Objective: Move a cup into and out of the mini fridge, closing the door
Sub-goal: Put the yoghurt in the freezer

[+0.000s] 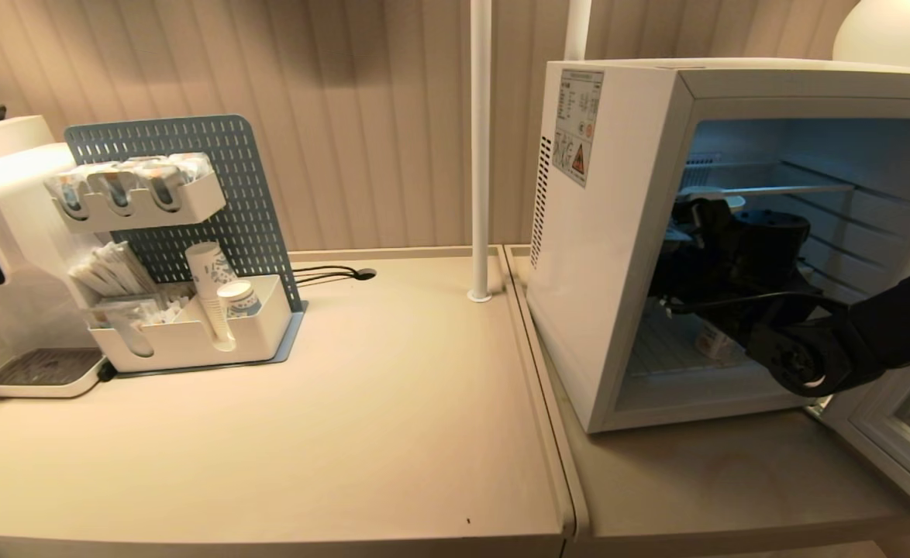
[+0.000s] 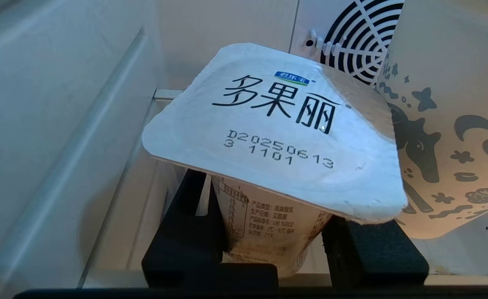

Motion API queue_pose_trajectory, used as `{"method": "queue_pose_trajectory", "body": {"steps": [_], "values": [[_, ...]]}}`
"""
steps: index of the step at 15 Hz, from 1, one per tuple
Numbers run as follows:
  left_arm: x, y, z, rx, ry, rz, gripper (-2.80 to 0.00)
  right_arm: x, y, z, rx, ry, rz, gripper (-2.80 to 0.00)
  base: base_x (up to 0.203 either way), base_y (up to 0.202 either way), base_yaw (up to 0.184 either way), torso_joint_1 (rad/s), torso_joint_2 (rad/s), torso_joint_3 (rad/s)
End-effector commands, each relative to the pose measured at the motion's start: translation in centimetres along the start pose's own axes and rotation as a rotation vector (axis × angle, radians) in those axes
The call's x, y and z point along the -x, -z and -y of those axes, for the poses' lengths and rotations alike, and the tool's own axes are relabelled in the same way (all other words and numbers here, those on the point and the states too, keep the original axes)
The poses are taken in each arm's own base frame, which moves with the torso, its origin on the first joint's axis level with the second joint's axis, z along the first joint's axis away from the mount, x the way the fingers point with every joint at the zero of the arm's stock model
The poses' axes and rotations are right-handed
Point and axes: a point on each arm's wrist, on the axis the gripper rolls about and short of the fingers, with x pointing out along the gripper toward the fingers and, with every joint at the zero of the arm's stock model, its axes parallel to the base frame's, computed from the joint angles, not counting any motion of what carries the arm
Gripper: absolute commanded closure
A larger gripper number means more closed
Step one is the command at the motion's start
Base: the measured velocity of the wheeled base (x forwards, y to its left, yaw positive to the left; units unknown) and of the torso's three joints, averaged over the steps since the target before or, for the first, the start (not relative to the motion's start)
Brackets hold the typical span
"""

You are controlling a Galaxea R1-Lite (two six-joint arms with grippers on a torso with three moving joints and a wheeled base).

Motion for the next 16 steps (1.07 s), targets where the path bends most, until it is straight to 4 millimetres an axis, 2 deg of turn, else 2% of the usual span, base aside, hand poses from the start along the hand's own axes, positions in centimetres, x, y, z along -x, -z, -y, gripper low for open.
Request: {"method": "queue_pose_trajectory", "body": {"steps": [1, 4, 12, 16], "values": [[0.0, 0.0, 0.0, 0.0, -0.001, -0.001, 0.0, -0.1, 0.3, 0.0, 0.004, 0.002, -0.01, -2.8, 0.0, 0.0, 0.0, 0.0, 0.0, 0.0], [0.0, 0.0, 0.0, 0.0, -0.001, -0.001, 0.0, 0.5, 0.2, 0.0, -0.002, -0.001, -0.011, -2.8, 0.0, 0.0, 0.0, 0.0, 0.0, 0.0], [0.0, 0.0, 0.0, 0.0, -0.001, -0.001, 0.0, 4.6, -1.3, 0.7, -0.006, -0.001, 0.007, -2.8, 0.0, 0.0, 0.0, 0.0, 0.0, 0.0], [0.0, 0.0, 0.0, 0.0, -0.001, -0.001, 0.0, 7.3, -1.8, 1.0, -0.007, -0.001, 0.014, -2.8, 0.0, 0.0, 0.0, 0.0, 0.0, 0.0]]}}
